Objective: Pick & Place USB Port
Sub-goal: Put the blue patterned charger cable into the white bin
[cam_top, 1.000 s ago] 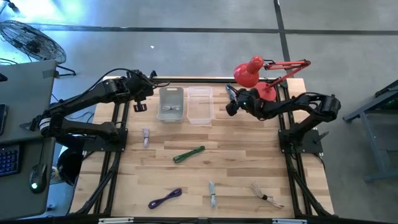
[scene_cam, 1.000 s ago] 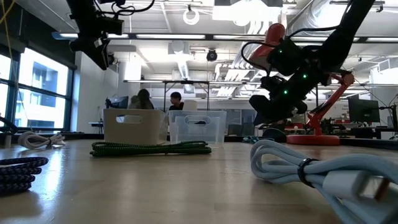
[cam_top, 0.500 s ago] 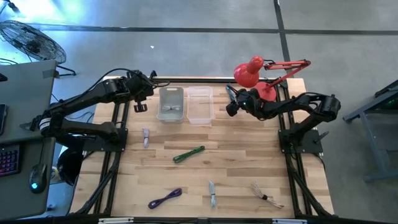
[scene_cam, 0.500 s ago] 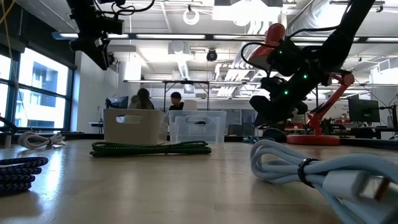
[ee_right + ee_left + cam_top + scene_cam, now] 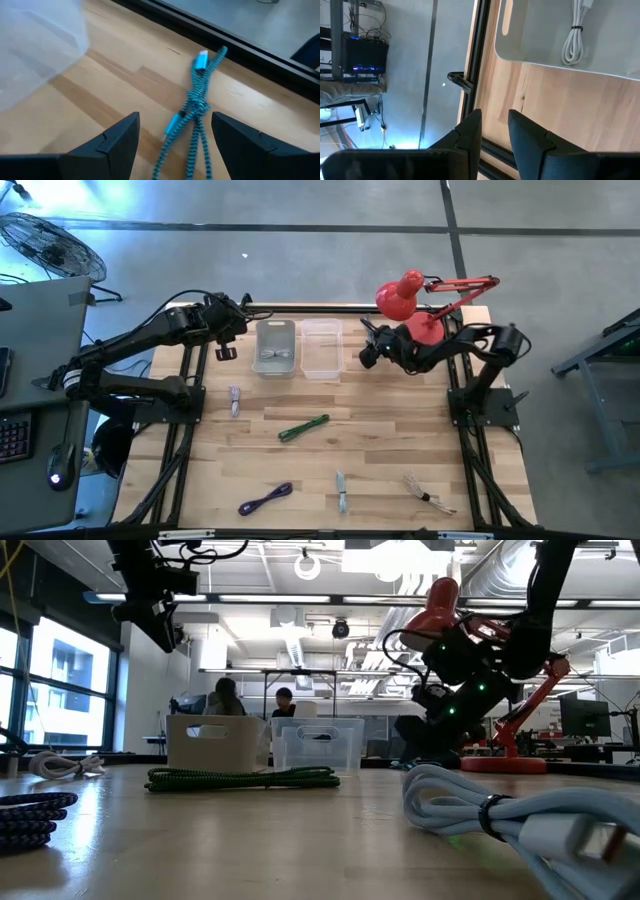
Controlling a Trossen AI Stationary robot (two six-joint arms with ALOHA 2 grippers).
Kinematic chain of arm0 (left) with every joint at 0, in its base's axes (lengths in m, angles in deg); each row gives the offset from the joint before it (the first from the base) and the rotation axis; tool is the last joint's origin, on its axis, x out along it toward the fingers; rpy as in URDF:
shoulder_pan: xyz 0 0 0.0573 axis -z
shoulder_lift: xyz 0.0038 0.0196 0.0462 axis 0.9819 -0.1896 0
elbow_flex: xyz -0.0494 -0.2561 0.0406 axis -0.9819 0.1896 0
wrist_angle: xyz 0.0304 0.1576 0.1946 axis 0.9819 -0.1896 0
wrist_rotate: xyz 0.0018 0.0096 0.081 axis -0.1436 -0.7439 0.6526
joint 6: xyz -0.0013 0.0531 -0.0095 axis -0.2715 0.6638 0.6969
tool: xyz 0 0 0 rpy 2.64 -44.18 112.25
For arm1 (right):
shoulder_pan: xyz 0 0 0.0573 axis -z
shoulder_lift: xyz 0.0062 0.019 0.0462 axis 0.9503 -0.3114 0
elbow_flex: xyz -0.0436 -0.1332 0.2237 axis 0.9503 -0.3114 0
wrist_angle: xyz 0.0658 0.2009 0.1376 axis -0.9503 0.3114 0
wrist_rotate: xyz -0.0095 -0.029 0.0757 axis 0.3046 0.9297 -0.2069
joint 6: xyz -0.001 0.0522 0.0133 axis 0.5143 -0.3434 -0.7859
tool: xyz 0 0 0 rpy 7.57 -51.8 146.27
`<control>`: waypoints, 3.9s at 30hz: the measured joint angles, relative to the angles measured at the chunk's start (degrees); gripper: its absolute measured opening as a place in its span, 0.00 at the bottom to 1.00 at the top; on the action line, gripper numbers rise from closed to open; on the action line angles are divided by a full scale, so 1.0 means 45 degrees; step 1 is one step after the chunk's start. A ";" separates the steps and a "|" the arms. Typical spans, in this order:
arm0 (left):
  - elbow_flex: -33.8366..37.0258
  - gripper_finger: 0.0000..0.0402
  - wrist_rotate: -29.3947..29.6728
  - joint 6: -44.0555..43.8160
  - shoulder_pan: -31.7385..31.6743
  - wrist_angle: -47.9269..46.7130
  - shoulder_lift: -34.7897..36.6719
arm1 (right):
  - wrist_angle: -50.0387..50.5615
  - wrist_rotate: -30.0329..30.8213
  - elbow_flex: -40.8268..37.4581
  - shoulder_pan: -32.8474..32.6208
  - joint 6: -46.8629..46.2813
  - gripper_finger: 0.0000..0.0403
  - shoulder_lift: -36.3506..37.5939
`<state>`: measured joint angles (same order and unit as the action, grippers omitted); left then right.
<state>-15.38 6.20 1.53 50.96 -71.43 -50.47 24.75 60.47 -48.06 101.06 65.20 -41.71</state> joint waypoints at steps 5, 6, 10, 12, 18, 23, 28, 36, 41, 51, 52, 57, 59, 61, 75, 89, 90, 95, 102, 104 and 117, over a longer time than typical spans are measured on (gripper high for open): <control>0.0000 0.23 -0.0057 0.0000 0.0003 0.0000 0.0000 | 0.0003 0.0182 0.0000 0.0414 0.0023 0.60 -0.0313; 0.0000 0.23 -0.0060 0.0000 -0.0002 0.0000 0.0000 | 0.0023 0.0285 0.0000 0.0413 0.0144 0.59 -0.0312; 0.0000 0.23 -0.0060 0.0000 0.0003 0.0000 0.0000 | 0.0006 0.0253 0.0000 0.0400 0.0304 0.57 -0.0299; 0.0000 0.23 -0.0060 0.0000 0.0001 0.0000 0.0000 | 0.0080 0.0142 0.0000 0.0421 0.0230 0.52 -0.0299; 0.0000 0.23 -0.0060 -0.0004 0.0001 0.0000 0.0000 | 0.0566 -0.0430 0.0000 0.0680 0.0276 0.14 -0.0285; 0.0000 0.23 -0.0075 -0.0010 0.0003 0.0000 0.0000 | 0.0637 -0.0591 0.0029 0.0755 0.0542 0.04 -0.0250; 0.0000 0.23 -0.0084 -0.0094 0.0000 0.0000 0.0000 | 0.0632 -0.0512 0.0022 0.0573 0.0752 0.02 -0.0206; 0.0000 0.23 -0.0087 -0.0175 0.0003 0.0000 0.0000 | 0.0860 -0.0018 -0.0019 -0.0825 0.1238 0.02 0.1112; 0.0000 0.23 -0.0088 -0.0433 0.0003 0.0000 0.0000 | 0.1911 0.1025 -0.0015 -0.2078 0.1634 0.02 0.2618; 0.1277 0.23 -0.0750 -0.0461 -0.0002 0.1364 -0.0010 | 0.3596 0.2914 -0.0010 -0.4466 0.2051 0.02 0.5292; 0.1451 0.23 -0.0763 -0.0461 0.0003 0.1524 -0.0009 | 0.3598 0.2921 -0.0010 -0.4659 0.2108 0.02 0.5511; 0.2077 0.23 -0.0767 -0.0471 -0.0002 0.2047 -0.0010 | 0.3590 0.2806 -0.0005 -0.5456 0.2563 0.02 0.6473; 0.2157 0.23 -0.0764 -0.0476 -0.0002 0.2139 -0.0010 | 0.3580 0.2576 0.0000 -0.5611 0.2736 0.02 0.6847; 0.2171 0.23 -0.0760 -0.0480 -0.0002 0.2166 -0.0010 | 0.3571 0.1975 0.0000 -0.5608 0.2831 0.02 0.7167; 0.2171 0.23 -0.1130 -0.0481 -0.0002 0.2515 -0.0009 | 0.6041 0.0538 0.3285 -0.5336 0.1735 0.02 0.5871; 0.2171 0.23 -0.1148 -0.0338 -0.0002 0.2380 -0.0008 | 1.0048 -0.1339 0.7535 -0.4624 -0.0295 0.02 0.1914; 0.2171 0.23 -0.1148 -0.0335 -0.0002 0.2371 -0.0006 | 1.0384 -0.1352 0.7821 -0.4552 -0.0421 0.02 0.1699; 0.2176 0.23 -0.1158 -0.0335 0.0002 0.2087 -0.0005 | 1.1713 -0.1361 0.8889 -0.4294 -0.0988 0.02 0.0950; 0.2181 0.23 -0.1148 -0.0335 -0.0002 0.1914 -0.0005 | 1.1805 -0.1761 0.8966 -0.4044 -0.1474 0.02 0.0785; 0.2181 0.23 -0.1148 -0.0335 0.0001 0.1895 -0.0005 | 1.1836 -0.1752 0.8956 -0.4004 -0.1473 0.02 0.0753; 0.2181 0.23 -0.1279 -0.0427 -0.0002 0.1719 -0.0005 | 1.1033 -0.2409 0.8953 -0.3903 -0.1498 0.02 -0.0176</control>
<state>-5.57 0.45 -0.39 50.95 -63.70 -50.49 74.40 49.63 -7.77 83.50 58.46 -42.50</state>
